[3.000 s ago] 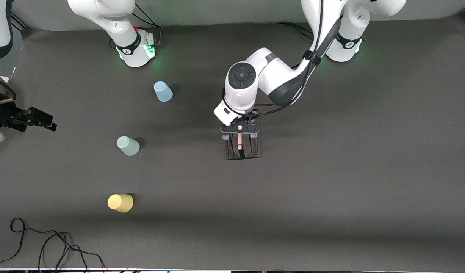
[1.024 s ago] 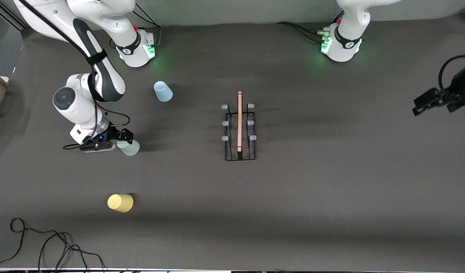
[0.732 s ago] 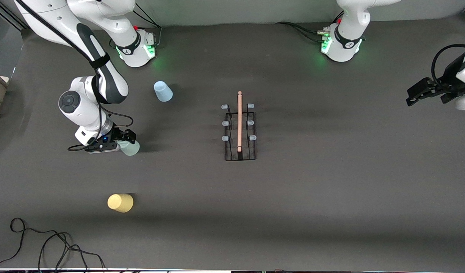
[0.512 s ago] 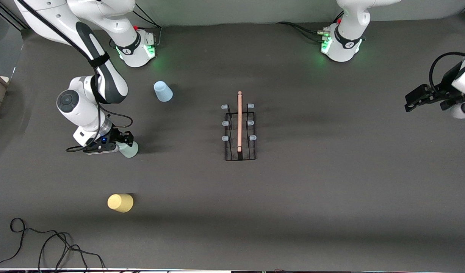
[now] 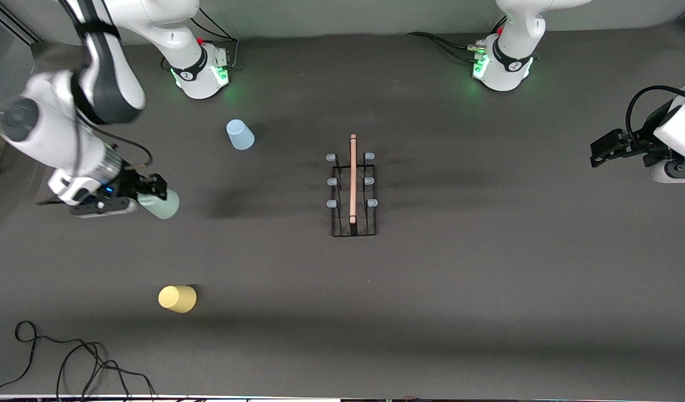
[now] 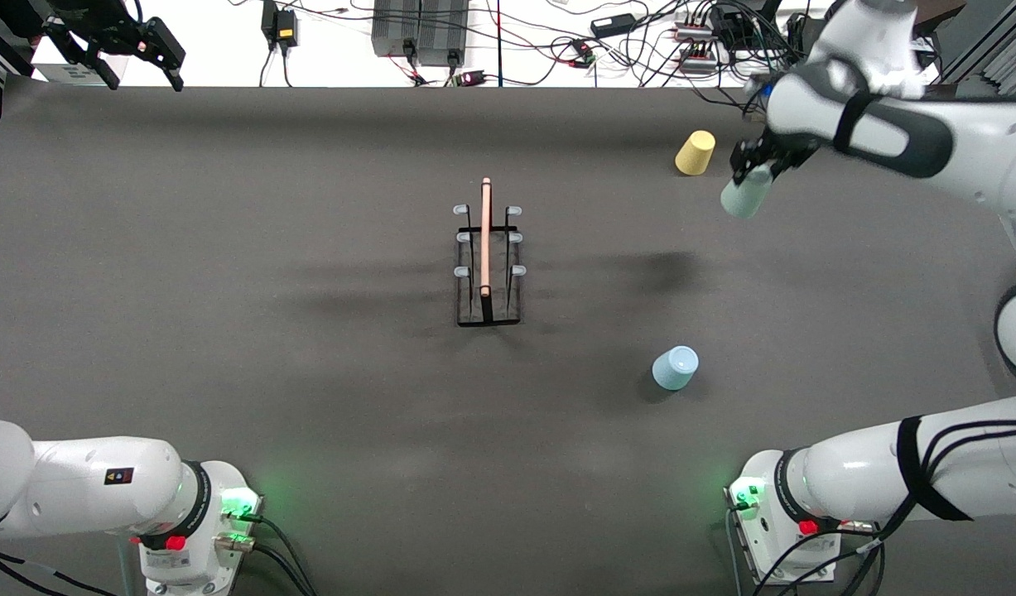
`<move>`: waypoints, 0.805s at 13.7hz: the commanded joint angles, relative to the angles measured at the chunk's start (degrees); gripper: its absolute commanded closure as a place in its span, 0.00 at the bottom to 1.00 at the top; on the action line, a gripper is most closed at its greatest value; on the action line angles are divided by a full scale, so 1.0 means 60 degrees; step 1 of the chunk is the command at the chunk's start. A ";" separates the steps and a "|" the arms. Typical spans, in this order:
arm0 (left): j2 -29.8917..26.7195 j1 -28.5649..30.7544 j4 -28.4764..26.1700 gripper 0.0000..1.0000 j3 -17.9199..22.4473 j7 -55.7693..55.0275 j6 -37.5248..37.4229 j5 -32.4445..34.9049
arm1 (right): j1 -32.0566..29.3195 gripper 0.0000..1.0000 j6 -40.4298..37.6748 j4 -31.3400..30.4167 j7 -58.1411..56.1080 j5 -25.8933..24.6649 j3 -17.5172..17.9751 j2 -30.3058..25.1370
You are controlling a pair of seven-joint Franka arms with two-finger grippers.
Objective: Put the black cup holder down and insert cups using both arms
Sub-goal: 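Grasp the pale green cup with the right gripper and lift it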
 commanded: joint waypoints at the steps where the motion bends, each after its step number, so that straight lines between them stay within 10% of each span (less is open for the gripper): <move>1: 0.0145 -0.0061 0.0207 0.00 0.0080 0.0018 0.0035 0.0177 | 0.1150 0.69 -0.1430 0.1281 0.1692 -0.0104 -0.0034 0.0190; 11: 0.0364 -0.0469 0.0016 0.00 0.0036 -0.1081 0.0972 0.0250 | 0.6413 0.70 -0.1389 0.4135 1.4474 0.0319 -0.0019 0.2779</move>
